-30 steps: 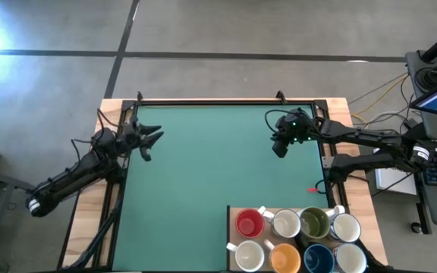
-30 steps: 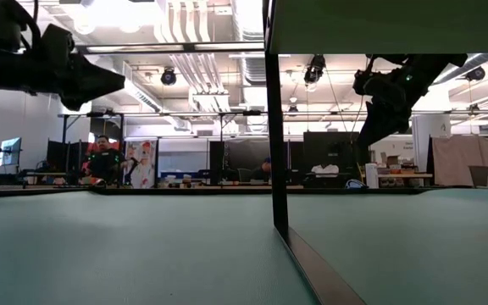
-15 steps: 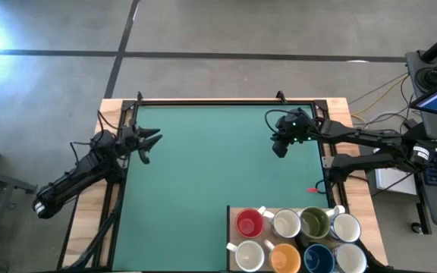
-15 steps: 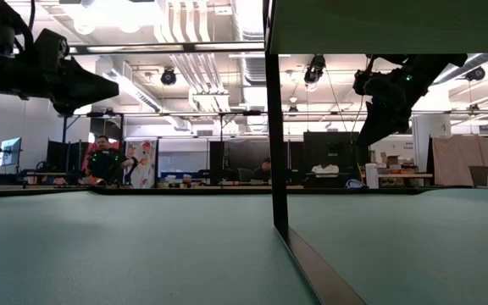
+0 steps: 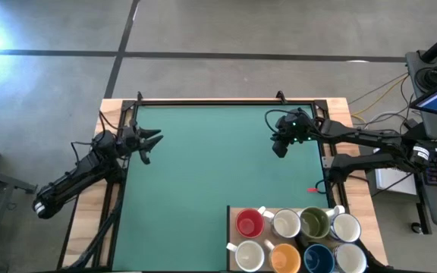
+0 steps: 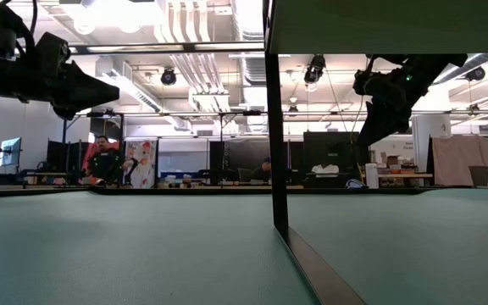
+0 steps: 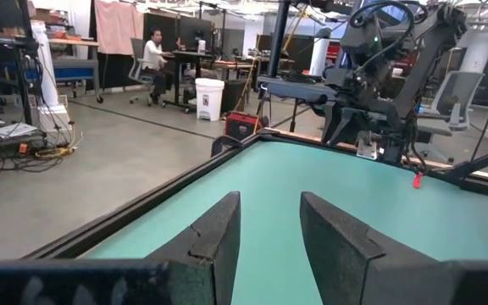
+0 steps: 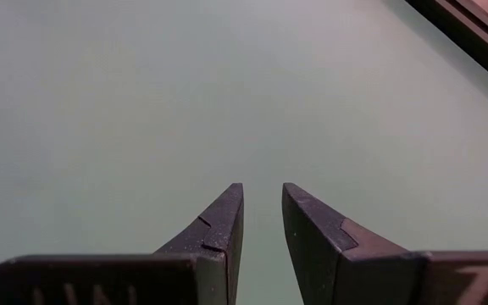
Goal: Place coffee mugs
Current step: Return to Home Position
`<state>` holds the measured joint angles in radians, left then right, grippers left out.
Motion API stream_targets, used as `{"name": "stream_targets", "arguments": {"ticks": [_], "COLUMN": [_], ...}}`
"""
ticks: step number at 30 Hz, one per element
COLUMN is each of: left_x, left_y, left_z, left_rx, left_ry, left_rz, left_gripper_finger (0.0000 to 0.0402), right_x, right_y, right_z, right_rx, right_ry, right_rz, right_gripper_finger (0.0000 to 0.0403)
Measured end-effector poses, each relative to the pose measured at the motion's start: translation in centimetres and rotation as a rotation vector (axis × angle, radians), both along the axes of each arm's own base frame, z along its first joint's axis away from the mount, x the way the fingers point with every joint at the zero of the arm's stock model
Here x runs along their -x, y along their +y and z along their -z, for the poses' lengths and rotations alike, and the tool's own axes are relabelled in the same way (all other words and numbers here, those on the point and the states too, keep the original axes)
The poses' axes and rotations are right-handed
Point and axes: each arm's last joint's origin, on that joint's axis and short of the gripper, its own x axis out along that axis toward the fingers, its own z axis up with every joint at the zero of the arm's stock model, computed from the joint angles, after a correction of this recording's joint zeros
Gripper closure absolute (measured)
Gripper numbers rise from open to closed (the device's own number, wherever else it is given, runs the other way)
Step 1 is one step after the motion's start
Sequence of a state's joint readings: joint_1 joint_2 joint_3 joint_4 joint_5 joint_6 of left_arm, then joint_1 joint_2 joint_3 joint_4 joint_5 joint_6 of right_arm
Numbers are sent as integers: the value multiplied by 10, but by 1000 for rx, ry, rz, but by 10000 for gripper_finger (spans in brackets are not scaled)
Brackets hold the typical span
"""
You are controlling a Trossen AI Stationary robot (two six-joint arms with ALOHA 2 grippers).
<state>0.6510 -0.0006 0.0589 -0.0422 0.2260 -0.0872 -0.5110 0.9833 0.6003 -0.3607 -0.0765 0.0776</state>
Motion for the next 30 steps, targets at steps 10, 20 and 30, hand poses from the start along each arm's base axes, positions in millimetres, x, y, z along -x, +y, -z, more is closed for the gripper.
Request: {"name": "stream_targets", "arguments": {"ticks": [10,20,30], "left_x": [-1,-2,-2], "left_y": [1,2,2], "left_z": [5,7,7], "left_rx": [6,-14,-14], "left_ry": [8,-24,-24], "left_rz": [-1,-5,-7], "left_gripper_finger": [294,294,294], "right_x": [0,0,0], "right_y": [0,0,0], "right_z": [0,0,0], "right_rx": [0,0,0], "right_ry": [0,0,0], "right_rz": [0,0,0], "right_gripper_finger": [330,330,330]}}
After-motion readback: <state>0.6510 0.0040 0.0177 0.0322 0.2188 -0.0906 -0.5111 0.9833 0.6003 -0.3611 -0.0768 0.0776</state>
